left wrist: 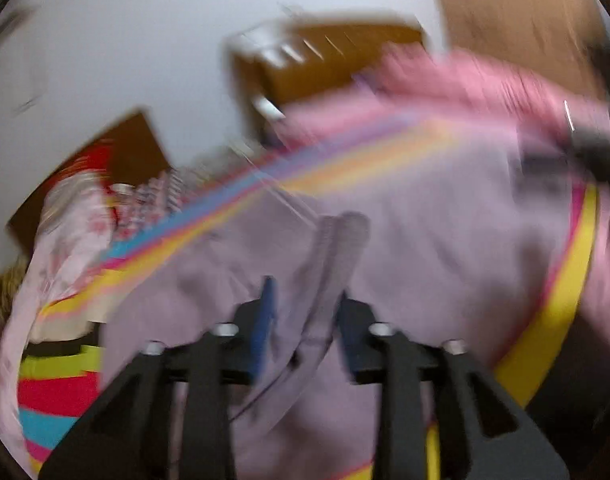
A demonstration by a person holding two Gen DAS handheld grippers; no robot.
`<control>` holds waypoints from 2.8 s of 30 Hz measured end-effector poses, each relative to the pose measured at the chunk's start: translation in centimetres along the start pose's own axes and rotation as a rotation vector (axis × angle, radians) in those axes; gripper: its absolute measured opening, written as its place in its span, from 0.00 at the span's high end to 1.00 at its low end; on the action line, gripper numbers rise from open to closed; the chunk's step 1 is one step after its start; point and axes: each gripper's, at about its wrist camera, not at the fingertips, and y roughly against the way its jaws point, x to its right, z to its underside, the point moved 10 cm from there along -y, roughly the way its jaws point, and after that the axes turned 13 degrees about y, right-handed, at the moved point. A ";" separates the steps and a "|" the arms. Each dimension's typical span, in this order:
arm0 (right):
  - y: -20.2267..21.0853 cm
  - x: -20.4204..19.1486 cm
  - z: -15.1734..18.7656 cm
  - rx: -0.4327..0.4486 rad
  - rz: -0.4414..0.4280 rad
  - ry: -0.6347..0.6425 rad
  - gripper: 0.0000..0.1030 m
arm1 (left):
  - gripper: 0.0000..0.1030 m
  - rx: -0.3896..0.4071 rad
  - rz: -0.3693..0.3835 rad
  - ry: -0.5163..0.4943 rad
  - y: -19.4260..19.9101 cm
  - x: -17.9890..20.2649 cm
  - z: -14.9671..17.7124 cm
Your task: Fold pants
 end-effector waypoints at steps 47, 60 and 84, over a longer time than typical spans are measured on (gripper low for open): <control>-8.6 -12.0 3.1 -0.260 -0.421 -0.234 0.85 | 0.06 0.077 -0.240 0.577 8.0 -20.3 11.8; -9.8 -11.5 3.7 -0.262 -0.430 -0.235 0.85 | 0.06 -0.026 -0.325 0.607 6.2 -22.3 13.9; -9.3 -8.9 4.5 -0.287 -0.353 -0.197 0.61 | 0.02 -0.126 -0.285 0.618 8.1 -23.9 15.3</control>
